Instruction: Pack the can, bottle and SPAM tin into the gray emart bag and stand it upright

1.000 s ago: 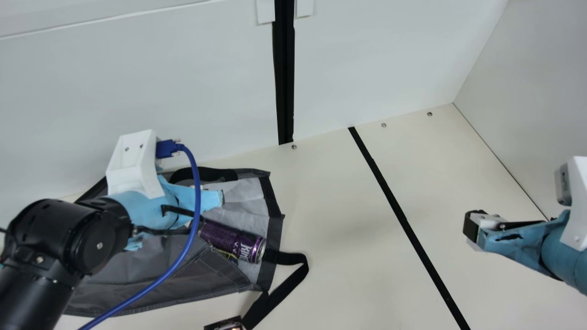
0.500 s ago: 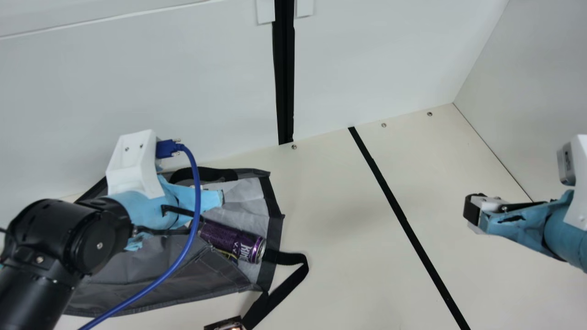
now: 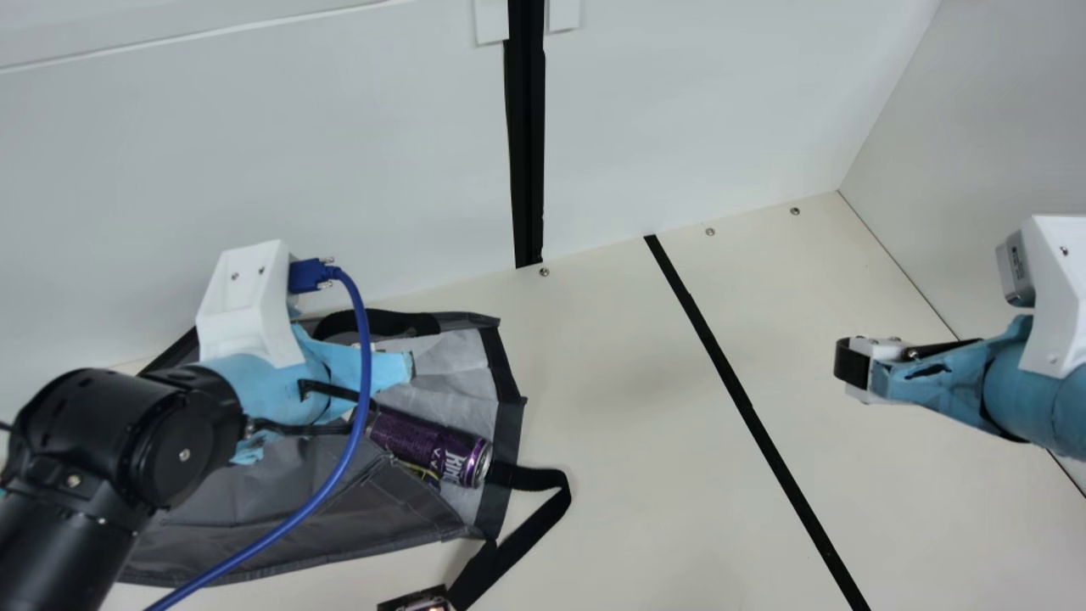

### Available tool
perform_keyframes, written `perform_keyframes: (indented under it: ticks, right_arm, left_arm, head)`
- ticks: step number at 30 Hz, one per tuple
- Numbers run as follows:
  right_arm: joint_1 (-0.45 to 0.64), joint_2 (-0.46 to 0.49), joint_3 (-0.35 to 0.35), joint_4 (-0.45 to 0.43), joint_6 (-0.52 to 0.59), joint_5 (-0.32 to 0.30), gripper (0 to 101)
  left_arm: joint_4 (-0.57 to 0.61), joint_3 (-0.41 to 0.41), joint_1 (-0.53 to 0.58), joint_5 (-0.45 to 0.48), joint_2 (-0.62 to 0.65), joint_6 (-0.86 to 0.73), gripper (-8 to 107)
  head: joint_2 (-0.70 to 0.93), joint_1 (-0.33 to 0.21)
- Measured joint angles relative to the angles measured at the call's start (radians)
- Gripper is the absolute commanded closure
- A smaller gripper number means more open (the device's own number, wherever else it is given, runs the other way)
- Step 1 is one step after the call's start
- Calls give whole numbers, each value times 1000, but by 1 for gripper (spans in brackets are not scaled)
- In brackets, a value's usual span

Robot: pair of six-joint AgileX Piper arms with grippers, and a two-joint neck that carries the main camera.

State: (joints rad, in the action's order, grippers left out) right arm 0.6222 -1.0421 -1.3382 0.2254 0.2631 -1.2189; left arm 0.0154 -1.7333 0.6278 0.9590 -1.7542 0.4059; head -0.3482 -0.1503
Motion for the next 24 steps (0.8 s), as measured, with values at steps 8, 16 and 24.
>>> perform_keyframes:
  ticks: [8, 16, 24]
  right_arm:
    - [76, -52, 7, 123, 126, 3, 6]
    - [103, -94, 64, 223, 229, 40, 6]
    - [94, -135, 126, 304, 298, 89, 6]
  left_arm:
    - [0, 0, 0, 0, 0, 0, 107]
    - [0, 0, 0, 0, 0, 0, 107]
    - [0, 0, 0, 0, 0, 0, 107]
  head:
    - [0, 0]
    - [0, 0]
    - [0, 0]
